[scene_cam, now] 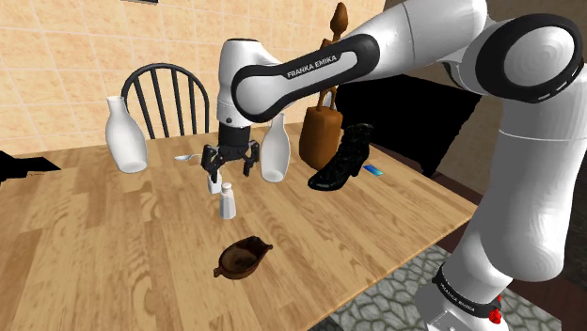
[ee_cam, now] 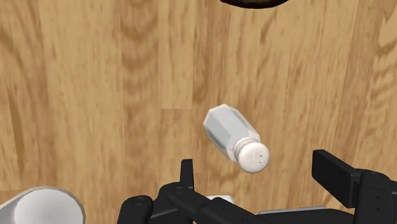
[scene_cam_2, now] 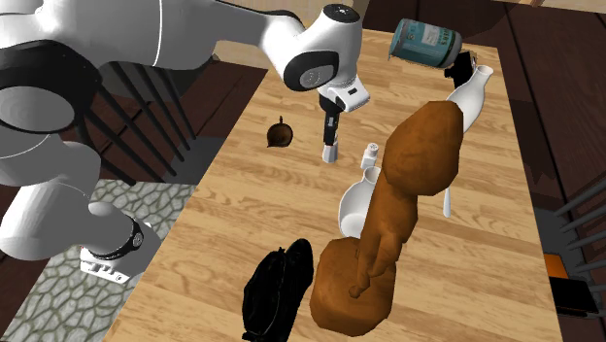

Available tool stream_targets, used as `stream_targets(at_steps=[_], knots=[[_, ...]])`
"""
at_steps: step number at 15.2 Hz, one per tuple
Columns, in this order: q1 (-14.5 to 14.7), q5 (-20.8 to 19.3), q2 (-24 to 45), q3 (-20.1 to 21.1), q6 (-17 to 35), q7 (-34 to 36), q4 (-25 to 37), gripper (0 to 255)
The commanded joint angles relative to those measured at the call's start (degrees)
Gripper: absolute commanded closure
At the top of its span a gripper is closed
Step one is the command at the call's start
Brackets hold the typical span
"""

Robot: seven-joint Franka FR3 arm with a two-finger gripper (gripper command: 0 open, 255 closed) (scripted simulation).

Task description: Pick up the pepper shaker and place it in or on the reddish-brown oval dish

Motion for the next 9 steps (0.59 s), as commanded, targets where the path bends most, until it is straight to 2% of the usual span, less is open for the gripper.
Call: stream_targets(at_steps=[1, 9], knots=[[0.5, -0.5, 1.4, 0.0, 1.0, 0.7, 0.5, 0], [0.9, -1.3, 3.6, -0.3, 4.5, 1.2, -1.0, 0]])
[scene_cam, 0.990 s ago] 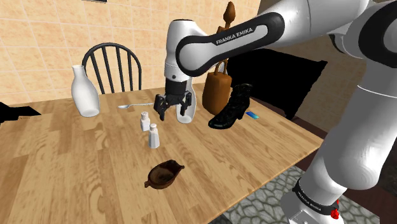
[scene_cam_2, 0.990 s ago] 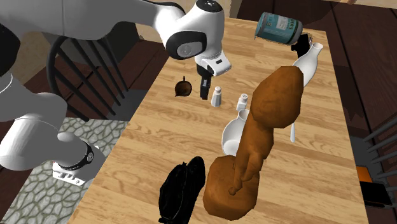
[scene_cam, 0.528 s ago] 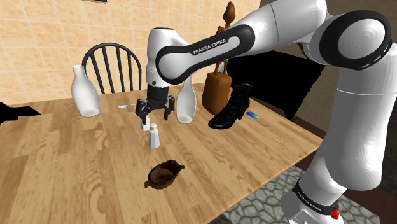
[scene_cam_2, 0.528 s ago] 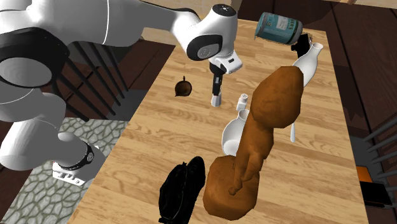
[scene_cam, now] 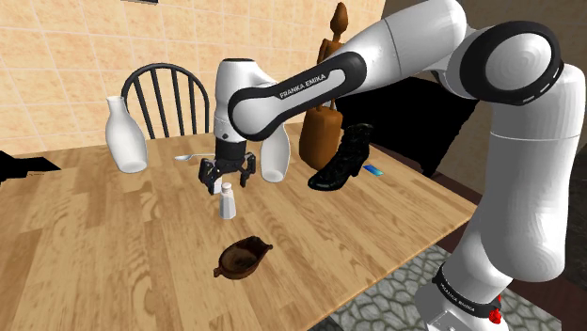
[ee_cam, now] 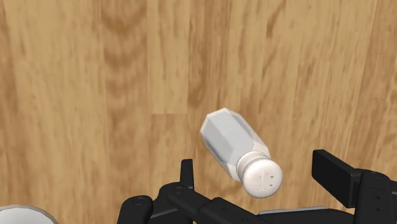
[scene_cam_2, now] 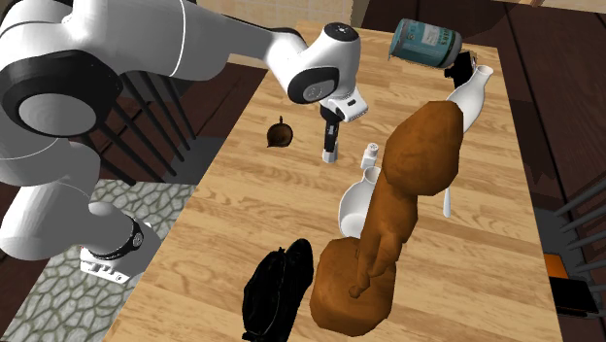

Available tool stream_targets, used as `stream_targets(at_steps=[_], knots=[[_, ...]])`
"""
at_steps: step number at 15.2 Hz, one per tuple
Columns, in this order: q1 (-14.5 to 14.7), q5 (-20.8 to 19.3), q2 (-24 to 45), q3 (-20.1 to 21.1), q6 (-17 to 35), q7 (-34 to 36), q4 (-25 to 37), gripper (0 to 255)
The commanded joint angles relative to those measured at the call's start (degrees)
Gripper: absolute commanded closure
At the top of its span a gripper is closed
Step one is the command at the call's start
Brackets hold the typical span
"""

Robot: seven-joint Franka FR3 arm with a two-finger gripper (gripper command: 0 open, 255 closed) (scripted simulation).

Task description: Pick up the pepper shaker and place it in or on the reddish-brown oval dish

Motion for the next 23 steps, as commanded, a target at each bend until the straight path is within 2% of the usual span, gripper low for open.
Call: stream_targets(at_steps=[1, 5, 6, 15, 23], knots=[[0.0, 0.0, 0.0, 0.0, 0.1, 0.0, -0.1, 0], [0.0, 0.0, 0.0, 0.0, 0.1, 0.0, -0.1, 0], [0.0, 0.0, 0.0, 0.0, 0.1, 0.0, -0.1, 255], [0.0, 0.0, 0.0, 0.0, 0.1, 0.0, -0.1, 255], [-0.3, 0.9, -2.4, 0.4, -5.2, -0.3, 2.9, 255]])
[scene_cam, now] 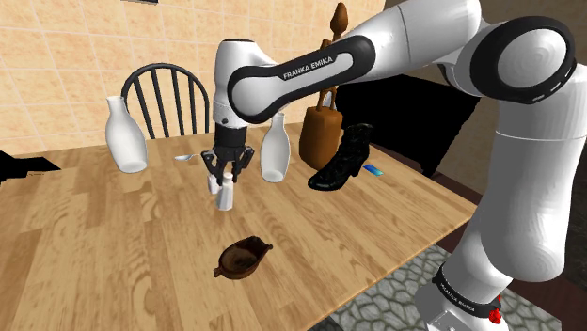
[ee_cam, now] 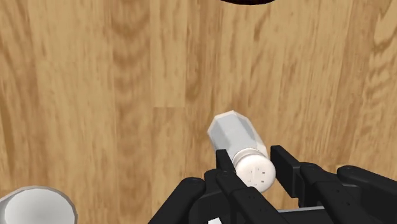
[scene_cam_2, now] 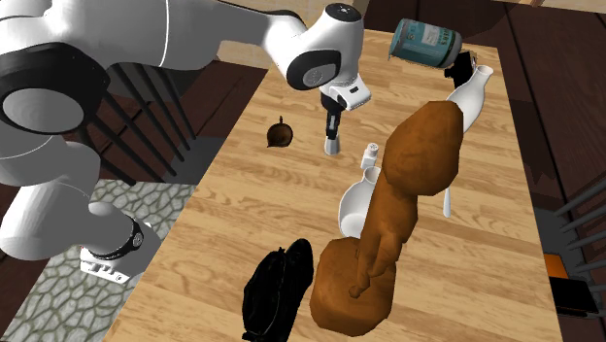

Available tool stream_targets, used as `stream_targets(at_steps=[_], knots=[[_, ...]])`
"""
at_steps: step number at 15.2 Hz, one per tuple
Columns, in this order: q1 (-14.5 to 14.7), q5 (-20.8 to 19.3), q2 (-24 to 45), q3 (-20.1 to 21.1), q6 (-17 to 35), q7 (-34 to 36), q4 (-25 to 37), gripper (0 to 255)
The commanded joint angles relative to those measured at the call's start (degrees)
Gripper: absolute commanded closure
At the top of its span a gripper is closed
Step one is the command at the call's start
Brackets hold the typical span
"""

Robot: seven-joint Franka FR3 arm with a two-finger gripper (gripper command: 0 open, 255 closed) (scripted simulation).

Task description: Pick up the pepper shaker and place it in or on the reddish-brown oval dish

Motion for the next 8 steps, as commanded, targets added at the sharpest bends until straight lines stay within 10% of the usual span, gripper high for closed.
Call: stream_targets(at_steps=[1, 8], knots=[[0.0, 0.2, -0.5, 0.1, -1.4, 0.0, 0.9, 255], [-0.1, 0.7, -2.0, 0.3, -6.3, -0.2, 4.3, 255]])
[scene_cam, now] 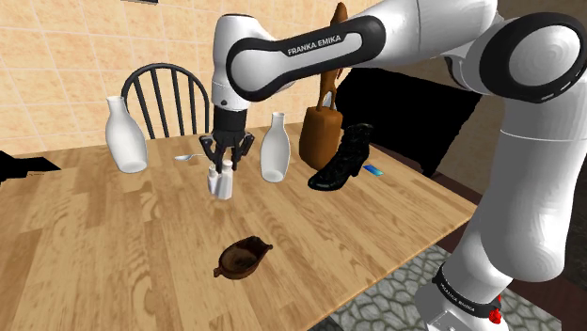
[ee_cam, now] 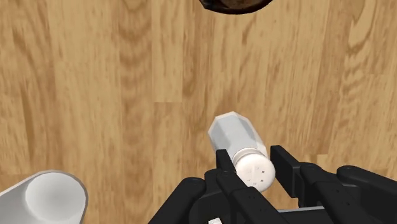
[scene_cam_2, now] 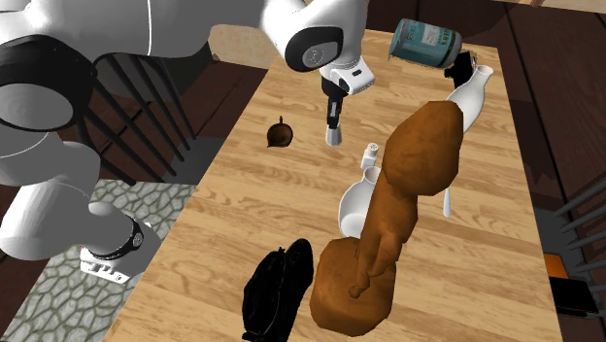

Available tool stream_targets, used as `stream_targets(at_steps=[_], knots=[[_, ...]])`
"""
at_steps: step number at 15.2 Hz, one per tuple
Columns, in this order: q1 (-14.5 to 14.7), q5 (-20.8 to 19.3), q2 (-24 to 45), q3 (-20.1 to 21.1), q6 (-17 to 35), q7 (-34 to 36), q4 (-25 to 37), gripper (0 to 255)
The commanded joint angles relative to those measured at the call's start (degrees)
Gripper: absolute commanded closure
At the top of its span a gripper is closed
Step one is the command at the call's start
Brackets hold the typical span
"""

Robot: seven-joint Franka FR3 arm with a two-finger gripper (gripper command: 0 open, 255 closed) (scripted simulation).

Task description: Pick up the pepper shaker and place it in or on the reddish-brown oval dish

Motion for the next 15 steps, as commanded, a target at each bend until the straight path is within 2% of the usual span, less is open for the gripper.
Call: stream_targets(at_steps=[1, 8, 15], knots=[[-0.1, 0.1, -0.3, 0.0, -1.5, -0.1, 1.2, 255], [-0.1, 0.4, -1.1, 0.2, -5.9, -0.1, 4.8, 255], [1.9, 4.1, -12.9, 2.8, -4.7, 4.0, -7.3, 255]])
